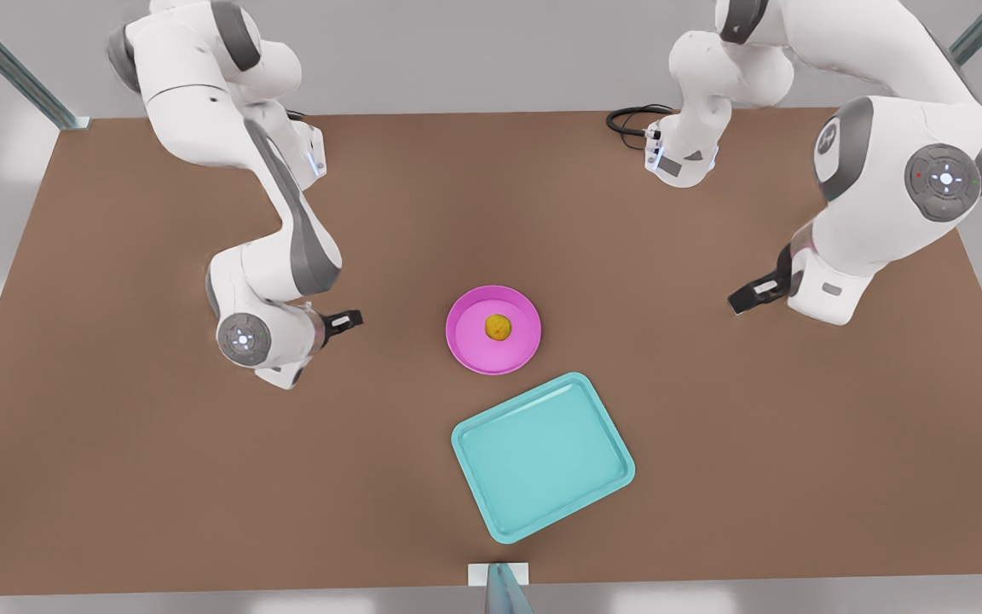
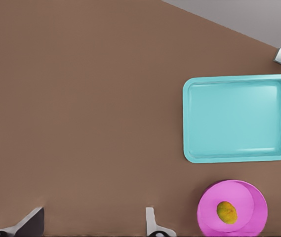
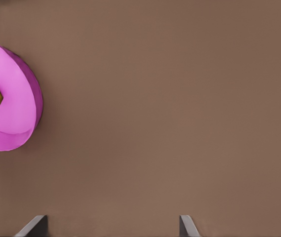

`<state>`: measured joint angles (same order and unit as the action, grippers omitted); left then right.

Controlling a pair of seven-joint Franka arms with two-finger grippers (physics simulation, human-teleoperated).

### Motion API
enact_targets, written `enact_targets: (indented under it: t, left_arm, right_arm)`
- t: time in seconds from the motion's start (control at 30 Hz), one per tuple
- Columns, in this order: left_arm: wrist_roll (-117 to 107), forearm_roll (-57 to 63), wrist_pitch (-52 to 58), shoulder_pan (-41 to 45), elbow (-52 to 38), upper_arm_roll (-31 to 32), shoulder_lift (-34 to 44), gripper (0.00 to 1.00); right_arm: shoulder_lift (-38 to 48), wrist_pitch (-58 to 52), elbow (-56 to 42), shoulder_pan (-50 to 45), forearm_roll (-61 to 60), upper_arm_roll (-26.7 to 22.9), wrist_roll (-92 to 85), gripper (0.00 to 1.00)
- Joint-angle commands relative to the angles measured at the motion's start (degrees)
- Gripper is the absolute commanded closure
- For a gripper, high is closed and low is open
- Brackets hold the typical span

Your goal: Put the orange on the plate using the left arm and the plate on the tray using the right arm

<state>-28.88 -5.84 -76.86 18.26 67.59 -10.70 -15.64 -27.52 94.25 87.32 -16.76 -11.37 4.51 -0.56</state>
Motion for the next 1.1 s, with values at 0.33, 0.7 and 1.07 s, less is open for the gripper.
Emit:
enact_targets:
  t: [0.33,0.7,1.07]
  left_arm:
    - [15.61,4.17,4.70,-8.51,2.45,8.33,4.13,0.00]
    - [15.88,4.43,4.27,-8.33,3.33,8.24,4.83,0.00]
    - [17.19,3.90,5.06,-8.60,3.33,7.54,4.92,0.00]
  right_arm:
    - [-6.75,26.60,10.15,-6.00,-21.23,1.64,3.90,0.00]
    - [-13.17,30.55,9.27,-9.87,-25.72,1.64,3.72,0.00]
    - [-16.25,34.24,8.22,-11.90,-25.37,1.64,3.19,0.00]
